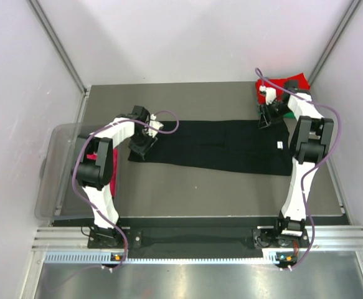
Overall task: Fold and stack the t-shirts
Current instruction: Fold the tshirt
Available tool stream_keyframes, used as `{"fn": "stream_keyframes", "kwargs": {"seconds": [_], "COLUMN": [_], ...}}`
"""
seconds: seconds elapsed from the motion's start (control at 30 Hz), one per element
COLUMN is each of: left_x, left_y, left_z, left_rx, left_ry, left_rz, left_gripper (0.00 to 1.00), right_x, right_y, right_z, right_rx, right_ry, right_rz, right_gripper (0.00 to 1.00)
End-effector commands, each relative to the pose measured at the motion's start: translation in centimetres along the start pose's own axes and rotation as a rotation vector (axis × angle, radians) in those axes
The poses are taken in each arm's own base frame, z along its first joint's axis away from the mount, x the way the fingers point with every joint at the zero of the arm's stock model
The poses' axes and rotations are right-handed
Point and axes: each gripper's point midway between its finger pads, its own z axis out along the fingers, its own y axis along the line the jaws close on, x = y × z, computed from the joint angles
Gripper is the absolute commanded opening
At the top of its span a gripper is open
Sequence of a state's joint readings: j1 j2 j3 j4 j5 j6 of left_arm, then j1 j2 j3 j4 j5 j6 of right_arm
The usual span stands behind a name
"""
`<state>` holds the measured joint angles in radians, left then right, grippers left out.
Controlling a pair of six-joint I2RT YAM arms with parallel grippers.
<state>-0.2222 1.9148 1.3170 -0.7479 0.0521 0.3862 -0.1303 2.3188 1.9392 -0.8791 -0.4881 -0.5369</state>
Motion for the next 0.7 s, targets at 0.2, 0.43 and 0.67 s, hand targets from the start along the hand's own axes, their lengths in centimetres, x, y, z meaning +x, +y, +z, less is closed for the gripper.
{"fn": "stream_keyframes", "kwargs": {"seconds": [0.2,0.43,0.67], "left_x": [0.1,0.1,0.1], "left_y": [-0.2,-0.3,-0.4], "left_z": [0.6,0.7,0.7], "left_rx": [0.016,0.017,0.019], "left_ry": [-0.015,-0.016,-0.016], "left_rz": [-0.02,-0.022,-0.02], "left_gripper": [0.45,0.45,0.45], "right_x": [0.4,-0.3,-1.1], "right_y": [2.3,2.9,3.2], "right_z": [-0.2,-0.9,-2.1], "right_rx": [-0.011,0.014,0.064], "right_ry": [0.048,0.042,0.021], "right_rz": [-0.073,-0.113,-0.149], "right_gripper": [0.28,0.15,0.08]}}
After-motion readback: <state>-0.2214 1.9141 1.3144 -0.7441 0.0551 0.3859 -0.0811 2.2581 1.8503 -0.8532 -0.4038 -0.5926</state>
